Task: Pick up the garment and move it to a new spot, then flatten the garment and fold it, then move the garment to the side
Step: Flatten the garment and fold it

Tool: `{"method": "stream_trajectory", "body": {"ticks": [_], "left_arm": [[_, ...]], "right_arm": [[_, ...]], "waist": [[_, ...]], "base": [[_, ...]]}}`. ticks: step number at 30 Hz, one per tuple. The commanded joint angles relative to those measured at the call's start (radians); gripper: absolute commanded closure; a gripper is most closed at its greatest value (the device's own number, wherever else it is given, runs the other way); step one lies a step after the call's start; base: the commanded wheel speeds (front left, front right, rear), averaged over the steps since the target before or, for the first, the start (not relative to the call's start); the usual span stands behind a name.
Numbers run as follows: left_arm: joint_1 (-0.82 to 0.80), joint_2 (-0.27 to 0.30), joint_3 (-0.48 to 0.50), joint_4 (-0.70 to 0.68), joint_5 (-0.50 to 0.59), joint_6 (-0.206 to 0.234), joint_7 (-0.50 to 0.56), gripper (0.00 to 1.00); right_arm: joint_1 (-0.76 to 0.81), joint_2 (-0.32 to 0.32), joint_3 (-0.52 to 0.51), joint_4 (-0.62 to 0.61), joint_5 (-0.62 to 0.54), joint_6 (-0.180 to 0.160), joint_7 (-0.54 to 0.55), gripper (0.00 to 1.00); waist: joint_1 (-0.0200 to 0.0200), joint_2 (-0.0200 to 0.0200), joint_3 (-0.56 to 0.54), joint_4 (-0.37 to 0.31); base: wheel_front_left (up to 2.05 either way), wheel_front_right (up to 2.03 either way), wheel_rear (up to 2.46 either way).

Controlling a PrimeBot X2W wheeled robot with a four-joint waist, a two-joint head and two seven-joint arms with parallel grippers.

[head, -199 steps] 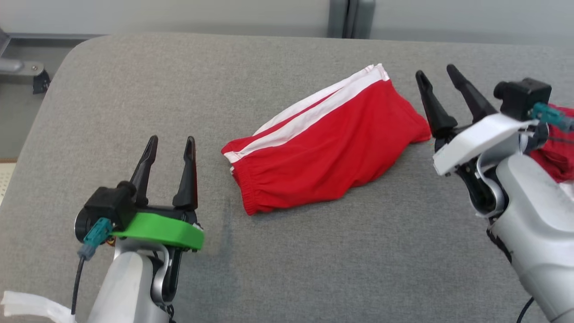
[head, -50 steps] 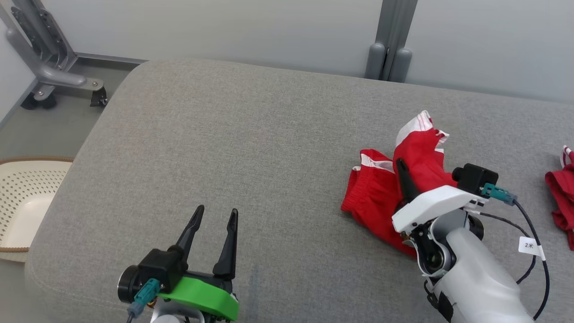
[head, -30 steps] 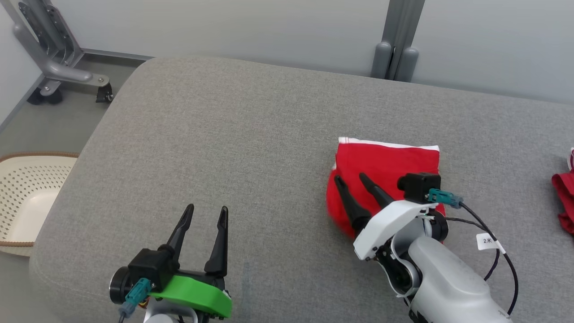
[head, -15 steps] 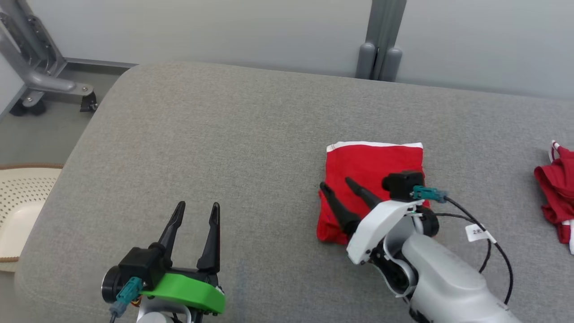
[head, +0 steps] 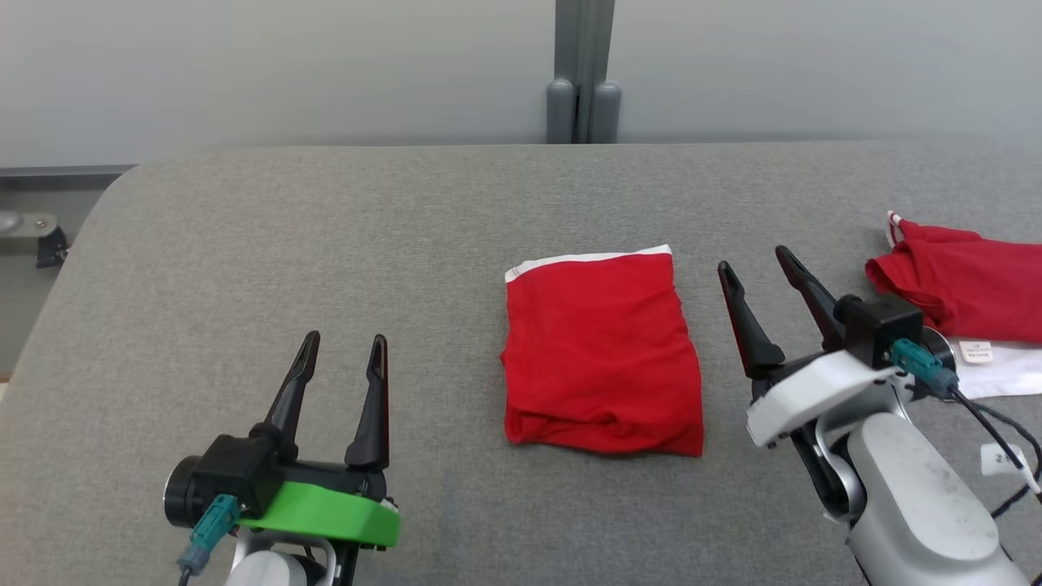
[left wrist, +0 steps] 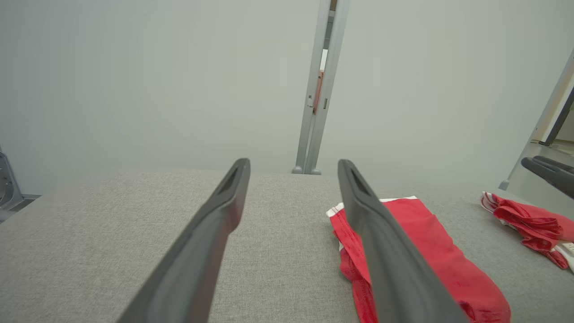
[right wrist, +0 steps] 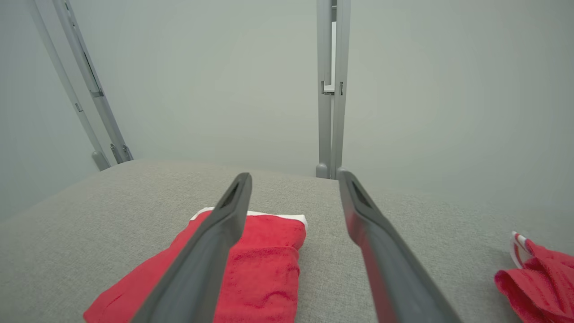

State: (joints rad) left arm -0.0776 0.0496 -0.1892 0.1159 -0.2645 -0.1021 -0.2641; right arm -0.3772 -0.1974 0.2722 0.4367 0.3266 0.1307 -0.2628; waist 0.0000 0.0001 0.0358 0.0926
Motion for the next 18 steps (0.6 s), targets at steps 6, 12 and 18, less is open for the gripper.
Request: {"method": "stream_trajectory", "body": {"ticks": [6,12,18], "left_arm": [[0.016,0.002,0.013,-0.012,0.000,0.007,0.000,0.00],[0.048,0.002,0.024,-0.002,0.009,0.007,0.000,0.00],[0.054,0.002,0.016,-0.005,0.017,0.007,0.000,0.00]], "right_arm": [[0.155,0.056,-0.113,-0.140,-0.141,0.000,-0.002,0.00],[0.227,0.109,-0.166,-0.195,-0.185,0.000,-0.002,0.00],[0.242,0.126,-0.173,-0.208,-0.202,0.000,-0.002,0.00]], "waist": [[0.0000,-0.0001,-0.001,-0.062],[0.0000,-0.0001,-0.001,-0.080],[0.0000,-0.0001,0.006,-0.080]], "base": [[0.00,0.00,0.00],[0.00,0.00,0.00],[0.00,0.00,0.00]]}}
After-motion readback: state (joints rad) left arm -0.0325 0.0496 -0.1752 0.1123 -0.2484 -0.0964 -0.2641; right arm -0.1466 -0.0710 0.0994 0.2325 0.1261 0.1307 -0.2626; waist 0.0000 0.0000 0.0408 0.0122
